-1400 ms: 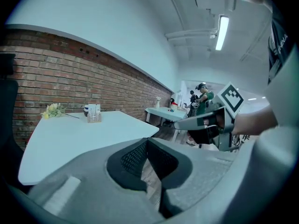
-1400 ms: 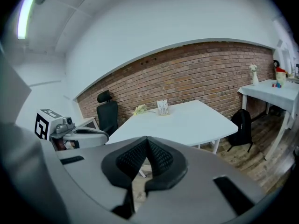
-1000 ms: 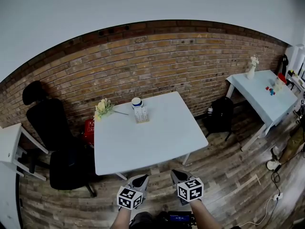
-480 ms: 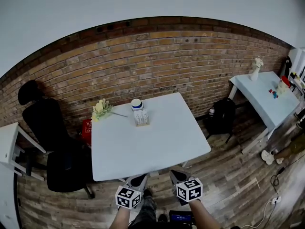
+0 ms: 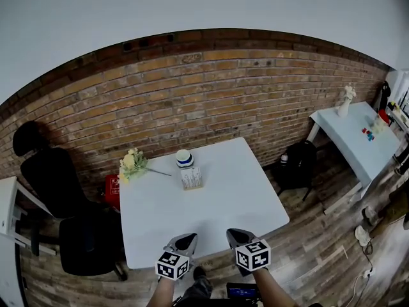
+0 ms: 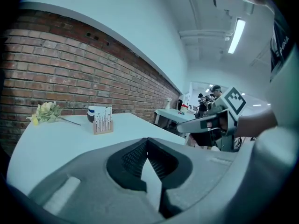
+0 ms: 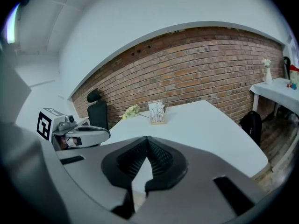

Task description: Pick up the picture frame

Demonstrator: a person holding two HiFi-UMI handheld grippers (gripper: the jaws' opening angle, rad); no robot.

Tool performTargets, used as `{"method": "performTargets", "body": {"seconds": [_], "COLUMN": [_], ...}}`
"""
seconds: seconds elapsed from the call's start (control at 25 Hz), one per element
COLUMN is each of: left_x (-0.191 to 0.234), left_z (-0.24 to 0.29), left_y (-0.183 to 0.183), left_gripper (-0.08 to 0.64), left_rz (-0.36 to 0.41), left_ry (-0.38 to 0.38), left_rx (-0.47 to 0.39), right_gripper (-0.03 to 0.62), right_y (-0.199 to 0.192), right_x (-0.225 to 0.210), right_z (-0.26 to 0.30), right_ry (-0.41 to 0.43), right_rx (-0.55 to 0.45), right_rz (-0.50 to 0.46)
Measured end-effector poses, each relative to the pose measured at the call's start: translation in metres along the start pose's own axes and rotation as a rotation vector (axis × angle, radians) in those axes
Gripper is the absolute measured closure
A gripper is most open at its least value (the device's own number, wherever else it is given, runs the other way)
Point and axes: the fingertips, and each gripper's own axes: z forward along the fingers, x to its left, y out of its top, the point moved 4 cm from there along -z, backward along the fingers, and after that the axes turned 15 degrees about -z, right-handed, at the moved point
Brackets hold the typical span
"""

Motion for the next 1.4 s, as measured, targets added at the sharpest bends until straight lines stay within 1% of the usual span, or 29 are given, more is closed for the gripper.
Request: {"method": "performTargets", "body": {"seconds": [0.28,0.48,0.68,0.92,1.08,1.2,1.4], "left_x": [0.056,0.080,0.089,0.093,0.089,0.084,0.079], "left_z": [0.030,0.046,0.058,0.067,0.071,0.074,0.078], "left_y": [0.046,0.064,0.067,0.073,0.082,0.089,0.091], "left_gripper": [0.549,0.549,0.549,0.549,0.549,0.549,0.549], "left_rz": [-0.001,0.012,-0.011,-0.039,-0.021,0.002,0.018], "left_ry": [-0.016,-0.027,-0.022,0.012,0.040,0.047,0.054], "left_rx": [0.000,0.014,0.022,-0.006,-0.023,-0.027,-0.025], "right_gripper": [0.584,0.584,0.584,0.584,0.584,0.584,0.584], "right_y": [0.043,0.055,0.060,0.069,0.077,0.083,0.086], "right_x": [-0.019,-0.023,-0.031,-0.044,-0.053,-0.059,-0.063], "right_z": [0.062,0.091,0.106,0.118,0.120,0.120,0.121], "right_ry": [-0.021,-0.022,-0.009,0.030,0.057,0.068,0.088], "right_rx": [-0.002,0.017,0.037,0.033,0.013,0.000,-0.013], "right_rz": [0.003,0.006,0.001,-0.024,-0.040,-0.053,-0.058]}}
